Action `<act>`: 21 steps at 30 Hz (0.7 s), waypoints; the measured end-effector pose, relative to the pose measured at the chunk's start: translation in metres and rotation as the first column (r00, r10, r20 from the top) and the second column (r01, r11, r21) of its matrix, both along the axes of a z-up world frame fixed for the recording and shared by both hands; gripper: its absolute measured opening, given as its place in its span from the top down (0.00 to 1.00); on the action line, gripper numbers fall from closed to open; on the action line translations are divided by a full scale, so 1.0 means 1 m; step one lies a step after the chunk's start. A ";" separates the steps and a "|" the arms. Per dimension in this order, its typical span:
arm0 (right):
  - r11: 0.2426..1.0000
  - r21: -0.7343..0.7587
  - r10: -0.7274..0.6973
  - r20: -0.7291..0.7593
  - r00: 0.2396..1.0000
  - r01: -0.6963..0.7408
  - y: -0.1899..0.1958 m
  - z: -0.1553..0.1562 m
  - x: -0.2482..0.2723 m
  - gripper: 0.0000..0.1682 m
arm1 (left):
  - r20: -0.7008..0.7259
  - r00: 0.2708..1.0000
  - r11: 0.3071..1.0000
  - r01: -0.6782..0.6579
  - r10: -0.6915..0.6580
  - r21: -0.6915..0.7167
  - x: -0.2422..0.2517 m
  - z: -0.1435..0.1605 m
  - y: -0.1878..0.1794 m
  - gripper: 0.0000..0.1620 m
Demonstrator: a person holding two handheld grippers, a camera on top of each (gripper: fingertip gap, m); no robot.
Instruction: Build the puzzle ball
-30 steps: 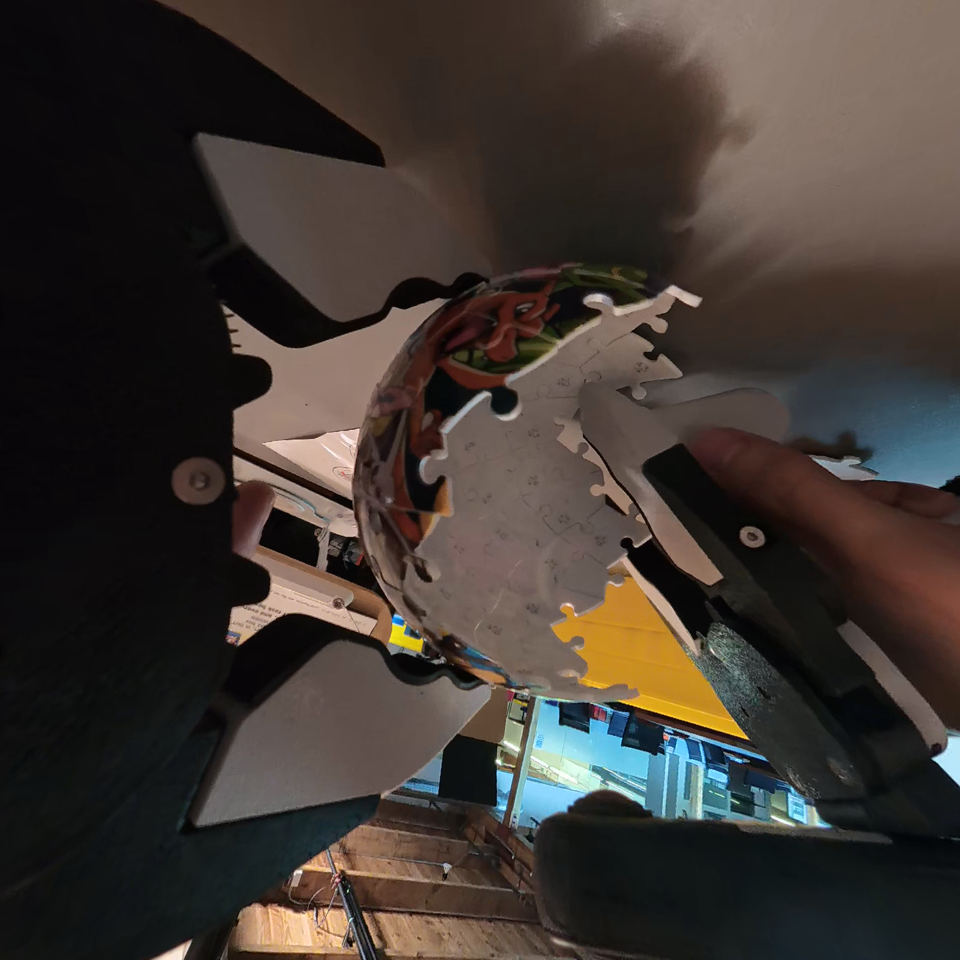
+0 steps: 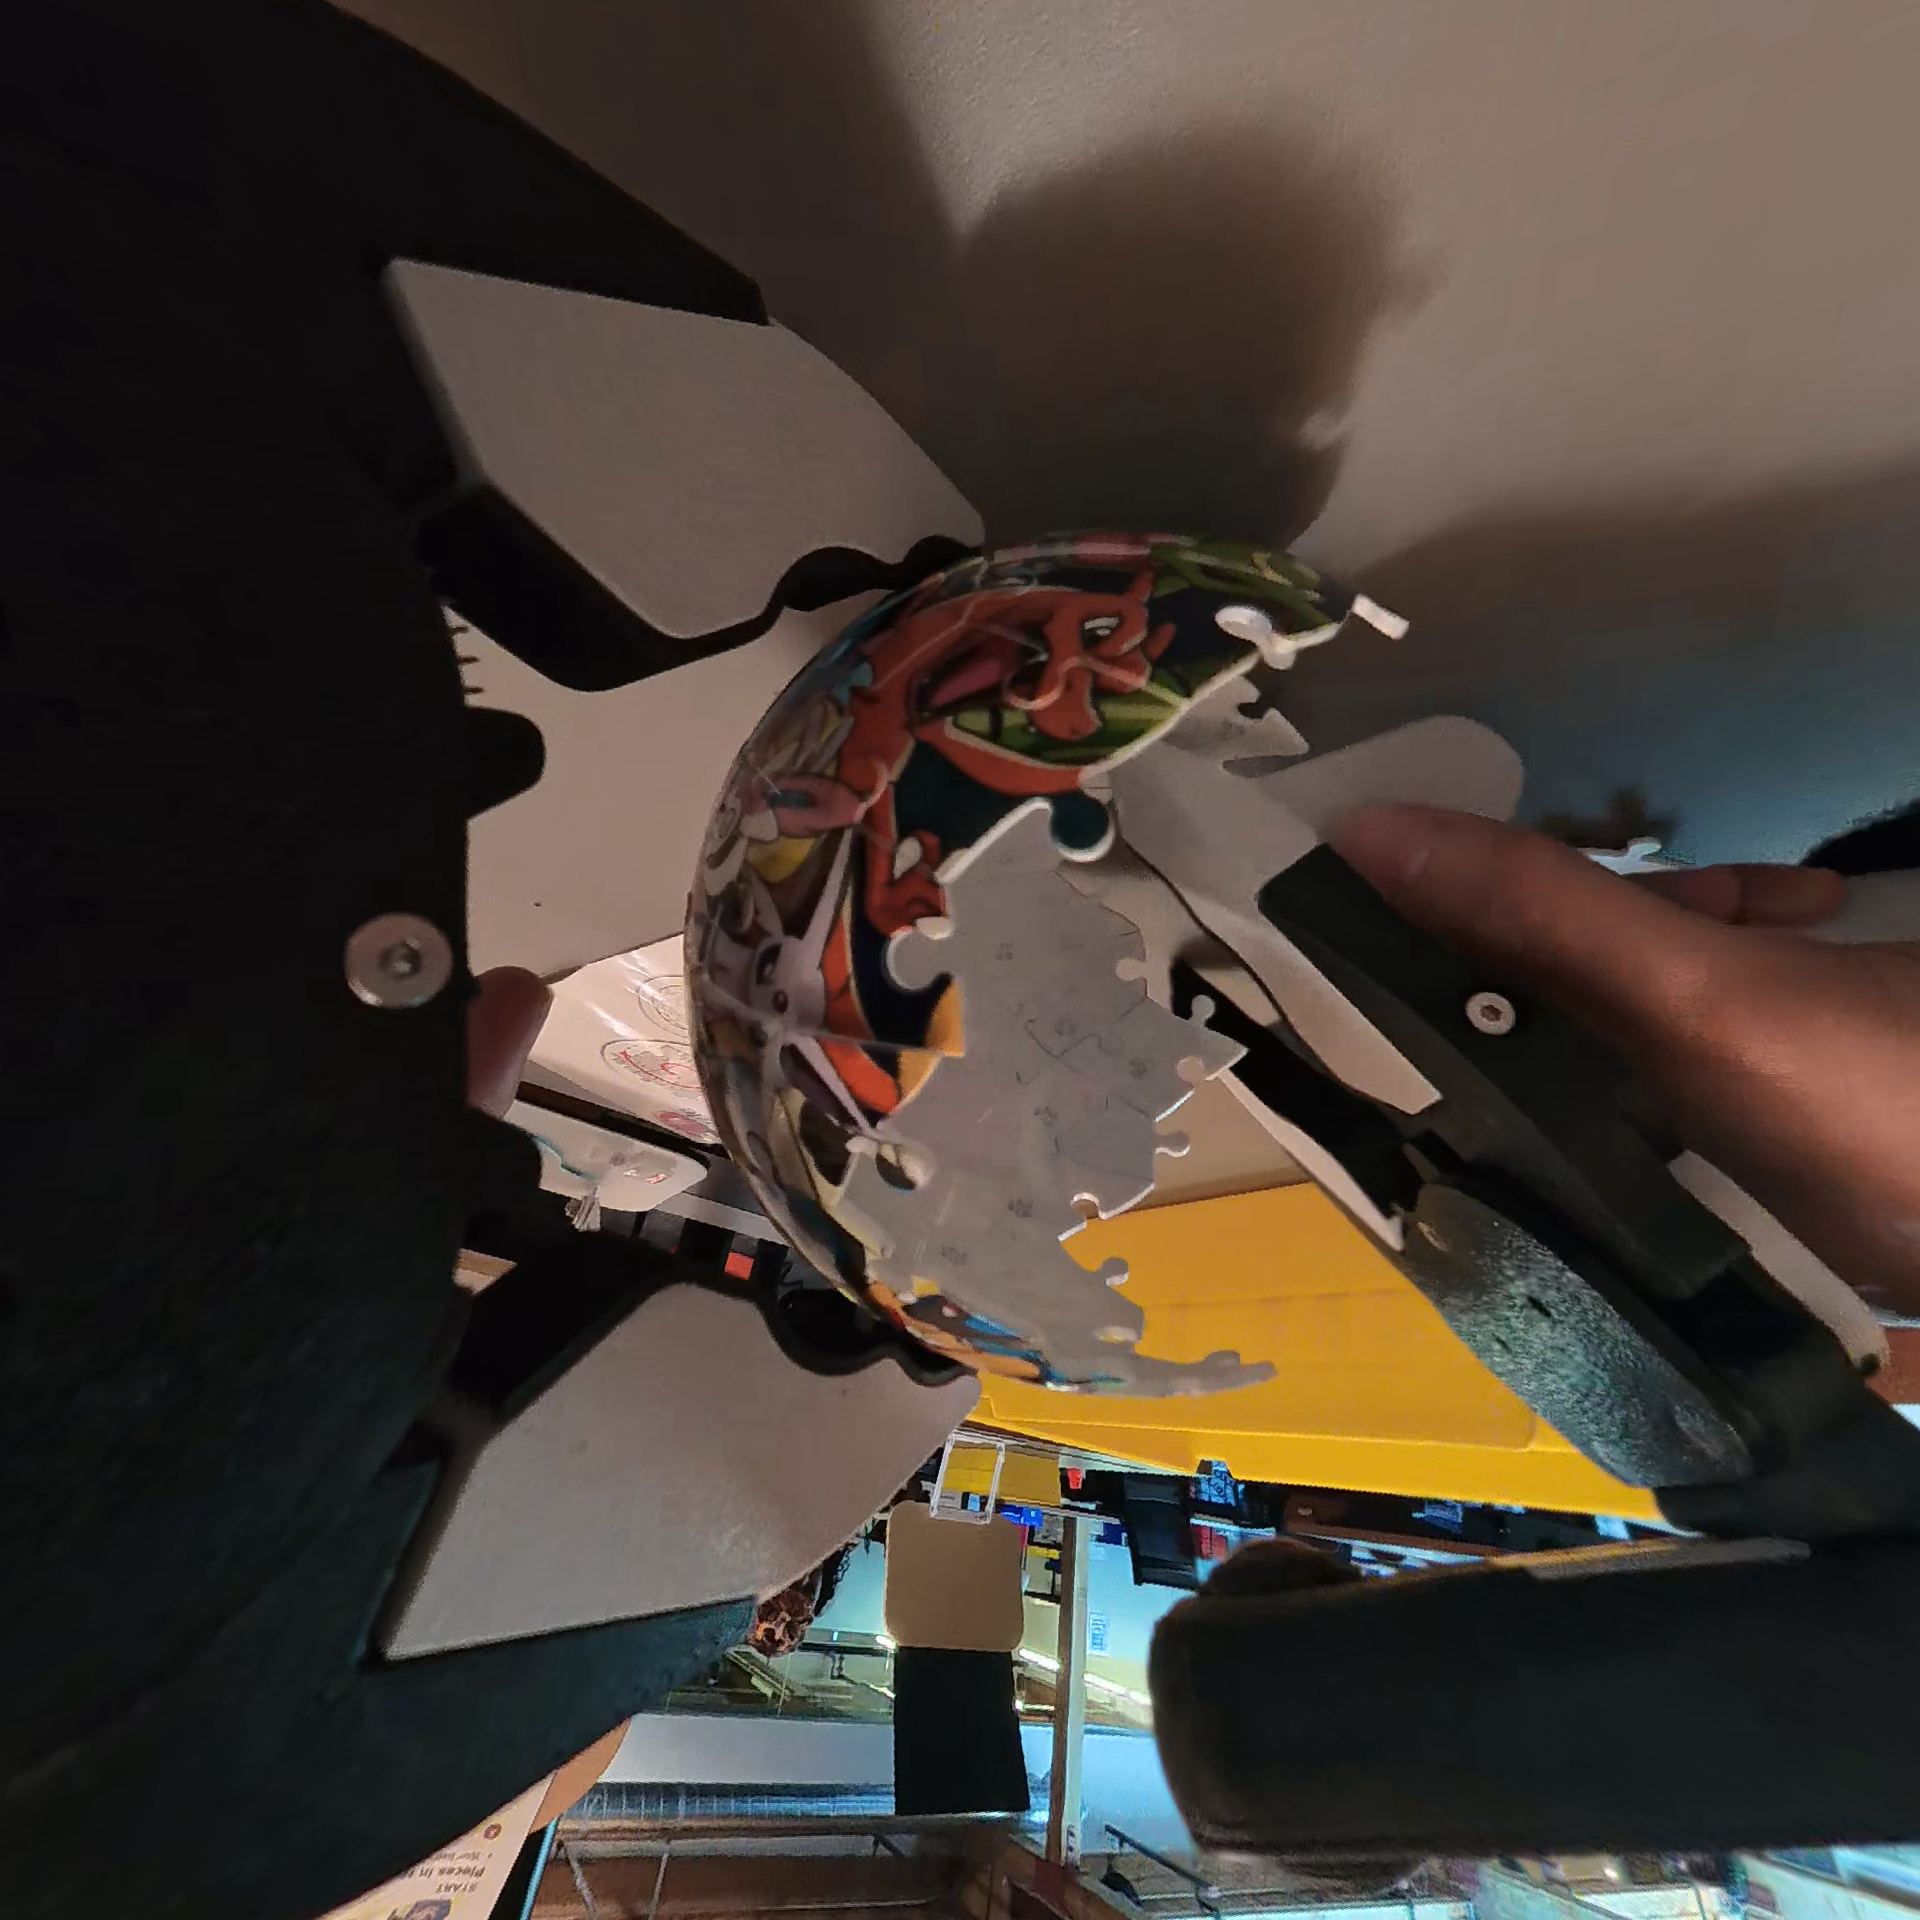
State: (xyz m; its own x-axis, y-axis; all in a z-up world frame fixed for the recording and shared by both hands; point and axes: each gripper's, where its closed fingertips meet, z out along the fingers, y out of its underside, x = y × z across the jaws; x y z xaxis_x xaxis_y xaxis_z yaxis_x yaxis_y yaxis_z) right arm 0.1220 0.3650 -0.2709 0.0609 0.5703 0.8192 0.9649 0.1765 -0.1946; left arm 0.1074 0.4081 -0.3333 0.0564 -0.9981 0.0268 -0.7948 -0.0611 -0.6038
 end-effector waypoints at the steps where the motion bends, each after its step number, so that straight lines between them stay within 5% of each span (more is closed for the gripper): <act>1: 1.000 0.002 -0.003 0.002 1.000 0.002 0.000 0.000 0.001 0.20 | 0.011 1.000 1.000 -0.016 0.016 -0.005 -0.001 0.000 0.002 0.46; 7: 1.000 0.025 -0.009 0.043 0.999 0.008 0.000 0.000 0.002 0.21 | 0.233 0.971 0.994 -0.034 0.058 -0.107 -0.003 0.033 -0.002 0.47; 12: 0.997 0.069 0.008 0.127 0.992 -0.017 -0.008 0.003 -0.008 0.22 | 0.285 0.951 0.983 -0.071 0.118 -0.169 -0.033 0.058 0.007 0.48; 21: 0.991 0.132 -0.003 0.186 0.982 -0.022 -0.020 0.001 -0.018 0.20 | 0.090 0.995 0.990 -0.023 0.036 -0.137 -0.103 0.024 0.023 0.50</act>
